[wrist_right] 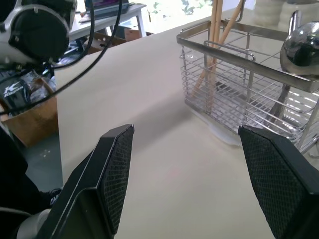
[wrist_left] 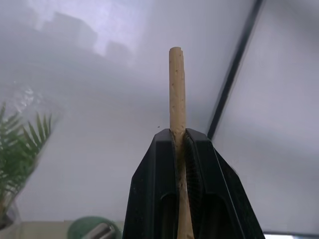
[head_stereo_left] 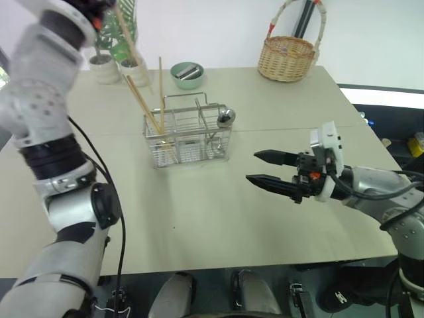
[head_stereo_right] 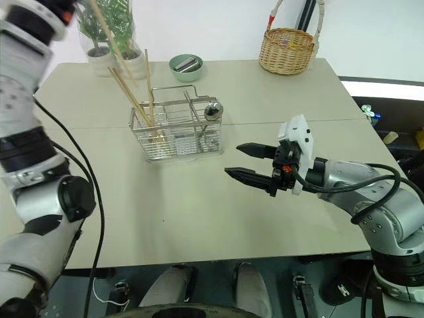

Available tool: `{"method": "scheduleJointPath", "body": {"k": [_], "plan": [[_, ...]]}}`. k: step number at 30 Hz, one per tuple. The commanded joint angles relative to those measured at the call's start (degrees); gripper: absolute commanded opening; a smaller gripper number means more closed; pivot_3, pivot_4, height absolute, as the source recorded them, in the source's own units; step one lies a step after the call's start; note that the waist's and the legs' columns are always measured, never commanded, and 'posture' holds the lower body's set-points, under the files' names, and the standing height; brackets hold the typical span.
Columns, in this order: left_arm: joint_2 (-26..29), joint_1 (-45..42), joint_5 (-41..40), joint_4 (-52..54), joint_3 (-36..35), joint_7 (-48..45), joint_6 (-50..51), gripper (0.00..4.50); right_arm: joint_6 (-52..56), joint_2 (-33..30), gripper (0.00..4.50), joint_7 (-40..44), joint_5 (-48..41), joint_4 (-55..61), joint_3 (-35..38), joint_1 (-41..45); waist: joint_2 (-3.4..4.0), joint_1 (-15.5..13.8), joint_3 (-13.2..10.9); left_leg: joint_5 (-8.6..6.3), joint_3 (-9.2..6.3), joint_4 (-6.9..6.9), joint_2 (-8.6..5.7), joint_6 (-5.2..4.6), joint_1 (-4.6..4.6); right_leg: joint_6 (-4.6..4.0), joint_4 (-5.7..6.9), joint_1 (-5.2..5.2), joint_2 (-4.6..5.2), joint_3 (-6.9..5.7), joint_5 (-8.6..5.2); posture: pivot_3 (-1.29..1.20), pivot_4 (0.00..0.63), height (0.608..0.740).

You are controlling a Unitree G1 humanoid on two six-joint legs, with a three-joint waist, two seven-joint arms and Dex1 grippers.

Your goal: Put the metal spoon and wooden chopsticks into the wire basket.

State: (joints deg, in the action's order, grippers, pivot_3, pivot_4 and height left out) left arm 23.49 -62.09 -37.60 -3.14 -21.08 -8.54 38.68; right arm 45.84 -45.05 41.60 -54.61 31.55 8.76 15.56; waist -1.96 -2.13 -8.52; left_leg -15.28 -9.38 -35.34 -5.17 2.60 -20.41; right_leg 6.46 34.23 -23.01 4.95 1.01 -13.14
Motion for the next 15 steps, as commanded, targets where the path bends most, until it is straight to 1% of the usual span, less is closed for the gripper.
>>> {"method": "scheduleJointPath", "body": {"k": [1, 6, 12, 15], "plan": [[-0.6, 2.2, 4.7, 1.7, 5.2, -3.1, -5.3, 0.07, -0.7, 0.6, 3.45, -1.4, -0.6, 2.6, 1.8, -0.7, 0.0, 0.0, 0.0, 0.01, 0.0, 0.0, 0.0, 0.02, -0.03, 0.0, -0.01, -0.03, 0.0, 0.01, 0.0, 0.0, 0.15, 0.733], [-2.7, 6.1, 10.1, 1.9, 10.5, -4.8, -10.5, 0.07, -0.6, 0.5, 3.45, -2.7, -1.1, 3.1, 2.7, -1.5, 0.0, -0.1, 0.0, 0.0, 0.0, 0.01, 0.0, 0.0, -0.08, -0.01, -0.04, -0.06, 0.02, 0.03, 0.0, 0.0, 0.15, 0.733], [-5.4, 11.4, 14.9, 2.8, 14.0, -5.1, -14.7, 0.07, -0.6, 0.3, 3.45, -3.2, -1.3, 2.8, 3.5, -1.7, 0.0, -0.1, 0.0, -0.01, 0.01, 0.01, 0.0, -0.02, -0.06, -0.01, -0.06, -0.02, 0.02, 0.03, 0.0, 0.0, 0.15, 0.733], [-6.7, 13.4, 15.7, 3.3, 14.0, -4.6, -15.3, 1.2, -0.5, 0.1, 3.45, -3.1, -1.6, 2.6, 3.9, -1.6, 0.0, -0.1, 0.0, -0.01, 0.0, 0.01, 0.0, -0.03, -0.08, -0.01, -0.07, -0.03, 0.02, 0.02, 0.0, 0.0, 0.15, 0.733]]}}
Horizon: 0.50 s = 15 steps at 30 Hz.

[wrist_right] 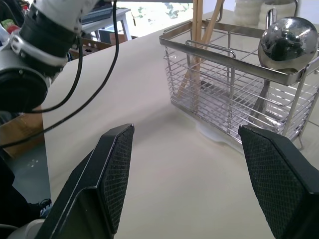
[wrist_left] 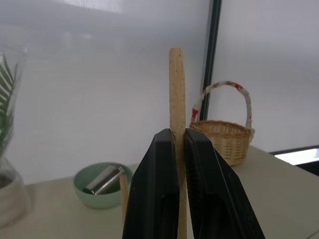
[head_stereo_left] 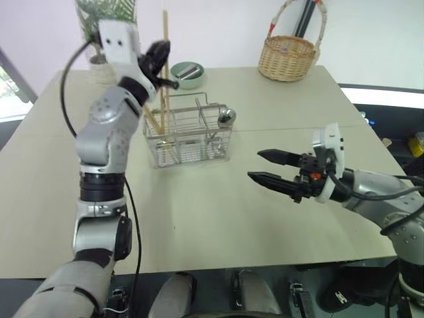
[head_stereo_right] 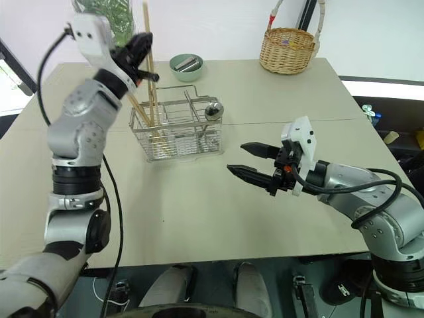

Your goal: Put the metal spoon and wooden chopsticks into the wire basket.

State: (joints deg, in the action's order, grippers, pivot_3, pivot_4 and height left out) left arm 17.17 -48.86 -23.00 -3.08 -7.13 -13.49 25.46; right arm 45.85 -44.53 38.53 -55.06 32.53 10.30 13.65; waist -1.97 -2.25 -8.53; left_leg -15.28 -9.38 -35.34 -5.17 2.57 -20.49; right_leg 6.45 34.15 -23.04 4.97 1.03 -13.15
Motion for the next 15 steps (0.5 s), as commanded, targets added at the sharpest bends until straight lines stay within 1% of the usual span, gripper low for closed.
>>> {"method": "scheduleJointPath", "body": {"k": [1, 2, 6, 7, 11, 15], "plan": [[-0.7, 0.7, 1.2, 3.4, -0.1, 0.4, -2.2, 1.69, -0.5, -0.5, 3.45, 0.0, -1.2, 1.6, 2.5, 0.4, 0.0, 0.0, 0.0, 0.0, 0.0, 0.0, 0.0, 0.0, 0.0, 0.0, 0.0, 0.0, 0.0, 0.0, 0.0, 0.0, 0.15, 0.733], [-1.1, 0.9, 1.2, 3.6, -0.4, 0.7, -2.0, 2.16, -0.5, -0.5, 3.45, 0.0, -1.4, 1.5, 2.6, 0.5, 0.0, 0.0, 0.0, 0.0, 0.0, 0.0, 0.0, -0.01, 0.01, 0.0, 0.0, 0.0, 0.0, 0.0, 0.0, 0.0, 0.15, 0.733], [-1.7, 1.4, 1.3, 4.8, -1.5, 1.8, -1.3, 4.3, -0.4, -0.6, 3.45, 0.3, -1.5, 1.0, 2.6, 1.2, 0.0, 0.0, 0.0, 0.0, 0.0, 0.0, 0.0, -0.01, 0.0, 0.0, 0.0, 0.0, 0.0, -0.01, 0.0, 0.0, 0.15, 0.733], [-1.8, 1.5, 1.2, 5.1, -1.7, 2.1, -1.1, 4.48, -0.4, -0.6, 3.45, 0.3, -1.4, 0.9, 2.6, 1.4, 0.0, 0.0, 0.0, 0.0, -0.01, 0.0, 0.0, -0.01, 0.01, 0.0, 0.0, 0.0, 0.0, -0.01, 0.0, 0.0, 0.15, 0.733], [-1.4, 1.8, 0.7, 8.1, -2.5, 3.3, 0.6, 4.48, -0.6, -0.6, 3.45, 0.7, -0.8, 0.0, 2.1, 2.1, 0.0, 0.0, 0.0, 0.0, 0.0, 0.0, 0.0, -0.01, 0.01, 0.0, 0.0, 0.0, 0.0, 0.0, 0.0, 0.0, 0.15, 0.733], [1.2, 0.5, -2.0, 10.5, -4.9, 2.4, 5.0, 4.48, -1.0, -0.5, 3.45, 1.5, 0.3, -1.1, 1.5, 2.7, 0.01, 0.1, 0.0, 0.0, 0.0, 0.0, 0.0, -0.01, 0.02, 0.0, 0.01, 0.0, -0.01, 0.0, 0.0, 0.0, 0.15, 0.733]]}}
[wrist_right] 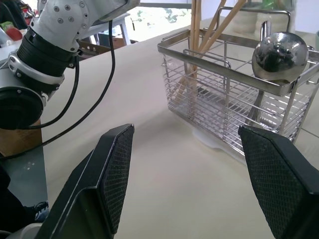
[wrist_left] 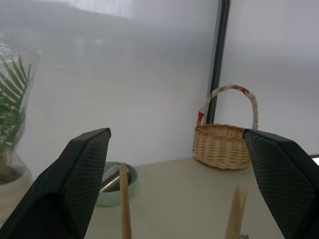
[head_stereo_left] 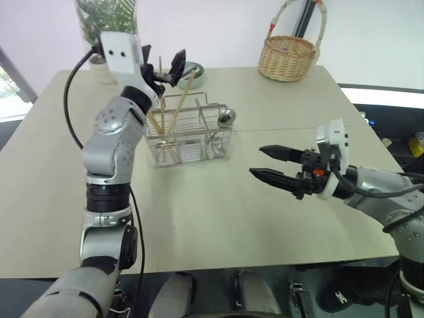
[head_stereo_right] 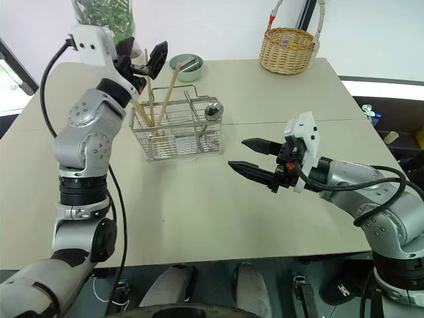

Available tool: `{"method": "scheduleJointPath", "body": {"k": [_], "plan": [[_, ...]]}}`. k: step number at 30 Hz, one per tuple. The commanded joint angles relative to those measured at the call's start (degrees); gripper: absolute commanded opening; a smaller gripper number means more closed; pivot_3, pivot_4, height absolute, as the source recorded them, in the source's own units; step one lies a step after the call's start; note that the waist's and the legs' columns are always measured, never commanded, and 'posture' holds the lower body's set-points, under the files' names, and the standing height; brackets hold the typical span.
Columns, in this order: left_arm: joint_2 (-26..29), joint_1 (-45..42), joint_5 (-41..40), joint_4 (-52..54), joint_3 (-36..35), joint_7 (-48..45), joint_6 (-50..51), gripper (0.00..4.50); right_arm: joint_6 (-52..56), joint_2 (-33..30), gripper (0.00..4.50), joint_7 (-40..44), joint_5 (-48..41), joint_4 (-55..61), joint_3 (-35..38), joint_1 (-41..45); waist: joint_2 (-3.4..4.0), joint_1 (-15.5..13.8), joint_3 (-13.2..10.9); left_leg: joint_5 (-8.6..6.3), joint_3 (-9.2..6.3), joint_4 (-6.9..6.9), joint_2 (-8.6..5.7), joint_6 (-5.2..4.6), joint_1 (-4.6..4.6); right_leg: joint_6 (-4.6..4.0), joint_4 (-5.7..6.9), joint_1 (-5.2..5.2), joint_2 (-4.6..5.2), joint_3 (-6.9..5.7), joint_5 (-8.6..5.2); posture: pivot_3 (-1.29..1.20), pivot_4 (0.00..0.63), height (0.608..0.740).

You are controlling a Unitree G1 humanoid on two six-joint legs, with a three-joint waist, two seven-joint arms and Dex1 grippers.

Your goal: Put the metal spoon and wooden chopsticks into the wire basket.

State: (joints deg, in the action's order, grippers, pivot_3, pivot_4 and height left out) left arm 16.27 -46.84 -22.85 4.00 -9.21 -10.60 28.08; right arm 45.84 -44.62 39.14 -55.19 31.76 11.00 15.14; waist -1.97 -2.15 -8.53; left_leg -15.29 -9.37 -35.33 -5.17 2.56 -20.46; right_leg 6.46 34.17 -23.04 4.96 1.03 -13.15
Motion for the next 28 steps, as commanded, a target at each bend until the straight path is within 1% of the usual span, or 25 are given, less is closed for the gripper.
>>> {"method": "scheduleJointPath", "body": {"k": [1, 5, 8, 10, 12, 15, 20, 25, 28], "plan": [[3.4, -2.1, -3.3, 3.6, -4.0, -1.1, 3.8, 4.48, -1.2, -0.5, 3.45, 1.1, 0.8, -0.7, 0.7, 1.5, 0.01, 0.0, 0.0, 0.0, 0.0, 0.0, 0.0, 0.0, 0.0, 0.0, 0.0, 0.0, -0.01, 0.0, 0.0, 0.0, 0.15, 0.733], [10.7, -3.6, -6.2, 2.5, -7.6, -5.5, 7.0, 4.48, -1.8, -0.8, 3.45, 2.9, 2.6, -2.6, 0.0, 2.8, 0.03, 0.1, 0.0, 0.0, 0.11, 0.01, 0.04, 0.0, 0.01, 0.0, 0.02, -0.01, -0.09, -0.01, 0.0, 0.0, 0.15, 0.733], [19.3, -2.5, -7.6, 1.1, -9.2, -13.2, 8.0, 4.48, -2.0, -1.0, 3.45, 4.2, 3.3, -3.9, 0.0, 3.8, 0.06, 0.3, 0.0, 0.0, 0.15, 0.05, 0.06, 0.0, 0.01, -0.01, 0.02, -0.03, -0.11, -0.01, -0.01, 0.0, 0.15, 0.733], [25.8, 0.4, -6.9, 1.1, -9.1, -19.8, 6.6, 4.48, -2.3, -1.3, 3.45, 5.4, 4.1, -4.8, -0.2, 3.8, 0.09, 0.6, 0.0, 0.0, 0.17, 0.08, 0.07, 0.0, 0.01, -0.02, 0.01, -0.05, -0.12, 0.0, -0.01, 0.0, 0.15, 0.733], [31.6, 5.2, -6.6, 2.4, -9.2, -26.8, 4.8, 4.48, -2.9, -1.8, 3.45, 6.7, 5.3, -5.3, -0.7, 3.4, 0.16, 1.1, -0.1, 0.0, 0.19, 0.11, 0.07, 0.0, 0.03, -0.03, 0.01, -0.05, -0.1, 0.01, -0.02, 0.0, 0.15, 0.733], [37.8, 13.2, -7.8, 5.6, -10.8, -35.7, 3.0, 4.48, -3.2, -1.9, 3.45, 7.7, 6.0, -5.6, -0.8, 2.9, 0.18, 1.4, -0.1, -0.03, 0.2, 0.14, 0.06, -0.05, 0.02, -0.05, -0.01, -0.04, -0.01, 0.01, -0.02, 0.0, 0.15, 0.733], [42.2, 22.5, -6.7, 10.1, -12.5, -41.7, 0.3, 4.48, -3.8, -2.0, 3.45, 9.1, 7.1, -6.6, -0.6, 2.3, 0.2, 1.3, -0.1, -0.07, 0.08, 0.12, 0.08, -0.12, -0.04, -0.22, -0.09, -0.06, 0.05, 0.03, -0.12, 0.0, 0.15, 0.733], [43.5, 29.4, -5.8, 13.8, -13.8, -44.5, -1.9, 4.48, -3.9, -1.8, 3.45, 10.1, 8.1, -7.5, -1.0, 2.7, 0.37, 1.4, -0.2, -0.08, 0.1, 0.14, 0.12, -0.12, -0.01, -0.24, -0.1, -0.05, 0.1, 0.06, -0.14, 0.0, 0.15, 0.733], [43.5, 30.4, -4.7, 14.3, -14.4, -43.8, -3.1, 4.48, -3.9, -1.4, 3.45, 10.4, 8.6, -7.9, -1.3, 3.3, 0.36, 1.4, -0.2, -0.08, 0.09, 0.14, 0.16, -0.12, -0.03, -0.24, -0.1, -0.08, 0.07, 0.06, -0.14, 0.0, 0.15, 0.733]]}}
